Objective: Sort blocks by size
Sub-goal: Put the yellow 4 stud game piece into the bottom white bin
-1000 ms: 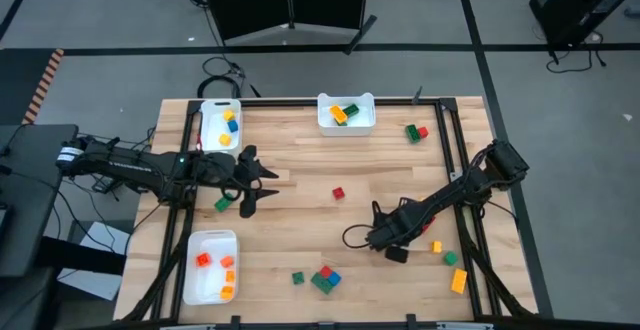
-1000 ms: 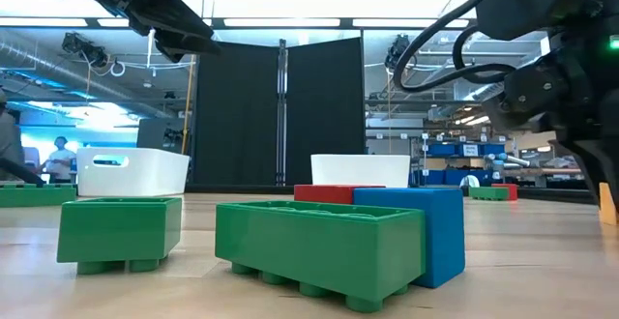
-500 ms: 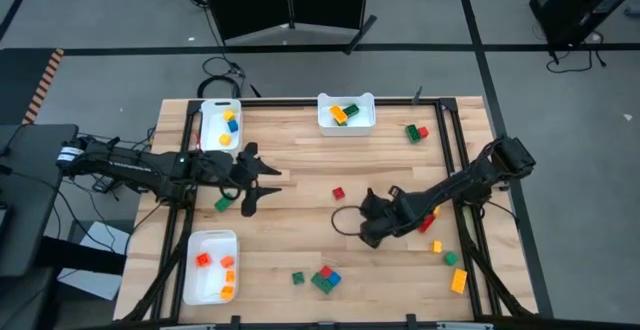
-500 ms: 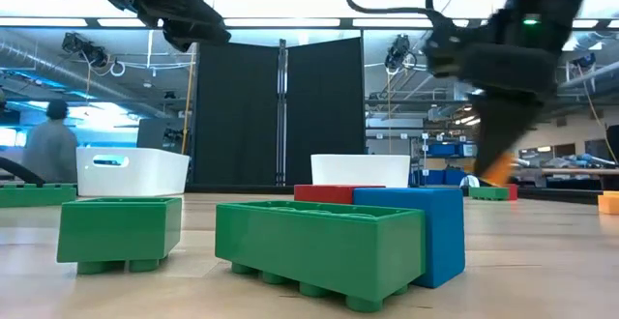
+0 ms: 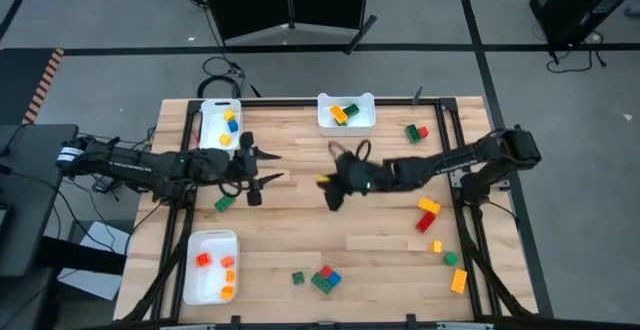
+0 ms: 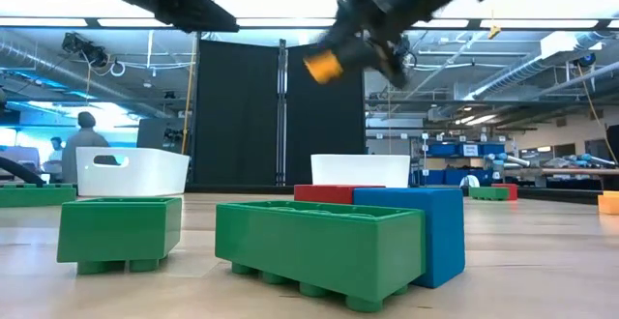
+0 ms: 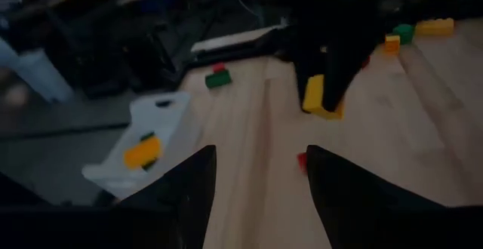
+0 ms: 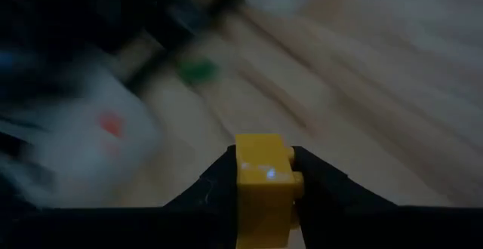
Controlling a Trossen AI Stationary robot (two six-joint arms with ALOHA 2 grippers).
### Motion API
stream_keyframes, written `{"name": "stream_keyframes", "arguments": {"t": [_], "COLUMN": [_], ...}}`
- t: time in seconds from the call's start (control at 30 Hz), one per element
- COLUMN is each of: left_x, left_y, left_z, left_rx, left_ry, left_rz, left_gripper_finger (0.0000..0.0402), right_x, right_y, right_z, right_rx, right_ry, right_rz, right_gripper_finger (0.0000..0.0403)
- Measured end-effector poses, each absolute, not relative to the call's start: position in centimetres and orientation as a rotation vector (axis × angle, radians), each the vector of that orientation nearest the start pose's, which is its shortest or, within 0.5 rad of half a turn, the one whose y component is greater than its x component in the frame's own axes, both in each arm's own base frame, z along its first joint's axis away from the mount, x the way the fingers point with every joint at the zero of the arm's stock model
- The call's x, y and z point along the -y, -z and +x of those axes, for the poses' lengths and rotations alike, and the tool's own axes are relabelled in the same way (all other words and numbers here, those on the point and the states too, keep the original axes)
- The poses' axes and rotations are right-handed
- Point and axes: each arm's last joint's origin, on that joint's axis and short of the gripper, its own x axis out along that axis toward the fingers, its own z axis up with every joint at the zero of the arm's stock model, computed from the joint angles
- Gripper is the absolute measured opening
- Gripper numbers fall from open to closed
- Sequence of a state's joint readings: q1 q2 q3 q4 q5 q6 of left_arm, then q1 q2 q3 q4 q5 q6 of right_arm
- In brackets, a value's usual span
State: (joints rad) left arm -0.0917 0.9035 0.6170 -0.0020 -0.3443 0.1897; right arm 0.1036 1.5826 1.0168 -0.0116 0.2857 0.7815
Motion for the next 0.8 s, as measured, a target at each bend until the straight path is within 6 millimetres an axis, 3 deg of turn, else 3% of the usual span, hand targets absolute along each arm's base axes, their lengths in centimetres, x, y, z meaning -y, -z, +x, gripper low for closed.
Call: {"name": "stream_keyframes", "arguments": {"t": [0.13,0.3,0.53,0.8], "left_x": [0.9,0.8,1.0,1.2], "left_y": [-27.6,-28.1,-27.6,-27.1], "left_z": [20.1,20.2,22.6,24.5], "left_rx": [-0.269,-0.229,-0.174,-0.101], "left_ry": [-0.219,-0.231,-0.253,-0.269], "left_rz": [0.313,0.374,0.459,0.498], "left_gripper_finger": [0.0214,0.0214,0.0214,0.0214], "right_x": [-0.7,1.0,1.0,1.0], "right_y": [-25.5,-26.8,-28.3,-28.2], "right_z": [35.3,35.7,36.1,36.1], "right_rx": [-0.266,-0.134,-0.08,-0.1], "right_ry": [0.243,0.184,0.143,0.131], "right_rz": [0.735,0.782,0.753,0.762], "right_gripper_finger": [0.0102,0.0102,0.0102,0.0102]}}
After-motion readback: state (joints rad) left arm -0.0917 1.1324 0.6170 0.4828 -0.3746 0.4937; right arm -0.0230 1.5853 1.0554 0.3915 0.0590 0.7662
